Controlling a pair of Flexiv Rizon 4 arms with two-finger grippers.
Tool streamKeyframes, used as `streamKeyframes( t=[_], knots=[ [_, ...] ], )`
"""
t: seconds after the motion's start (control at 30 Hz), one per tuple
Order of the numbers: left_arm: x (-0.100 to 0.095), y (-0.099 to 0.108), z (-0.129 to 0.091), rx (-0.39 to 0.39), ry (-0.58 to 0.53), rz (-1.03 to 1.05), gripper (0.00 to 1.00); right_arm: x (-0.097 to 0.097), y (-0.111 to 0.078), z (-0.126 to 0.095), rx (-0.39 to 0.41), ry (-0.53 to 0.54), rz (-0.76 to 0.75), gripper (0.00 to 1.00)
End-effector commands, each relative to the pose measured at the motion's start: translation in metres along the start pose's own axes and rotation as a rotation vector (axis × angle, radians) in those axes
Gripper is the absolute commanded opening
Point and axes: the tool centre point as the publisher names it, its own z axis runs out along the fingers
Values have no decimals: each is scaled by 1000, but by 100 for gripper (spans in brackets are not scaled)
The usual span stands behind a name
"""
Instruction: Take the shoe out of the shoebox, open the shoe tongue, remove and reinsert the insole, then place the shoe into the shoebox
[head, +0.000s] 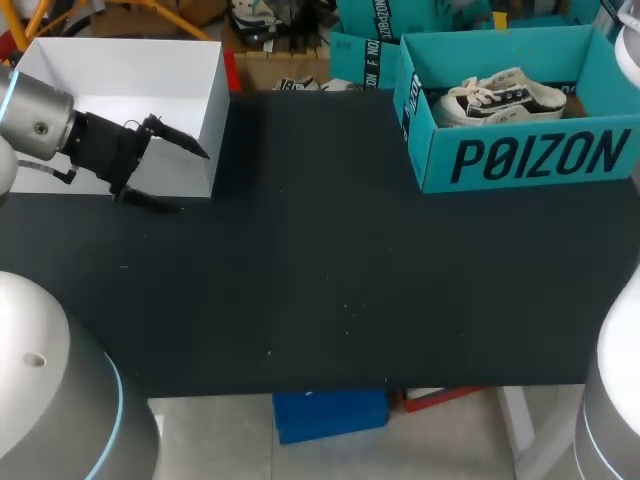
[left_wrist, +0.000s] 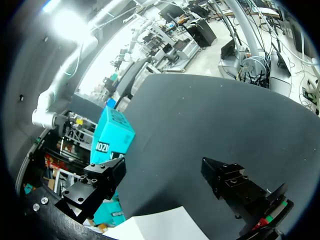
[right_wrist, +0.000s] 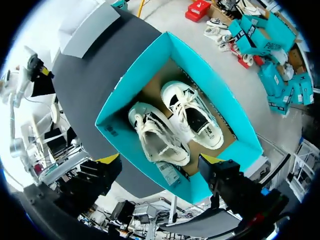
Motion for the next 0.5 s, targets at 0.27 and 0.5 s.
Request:
streamKeyframes(
  t=[0.27,0.5],
  knots=[
    [1,0,1,-6,-3,2,100,85,-29,-2,-114,-113,265,100],
    [1,0,1,-6,-3,2,100,121,-43,25,-202,-174,379,100]
  ],
)
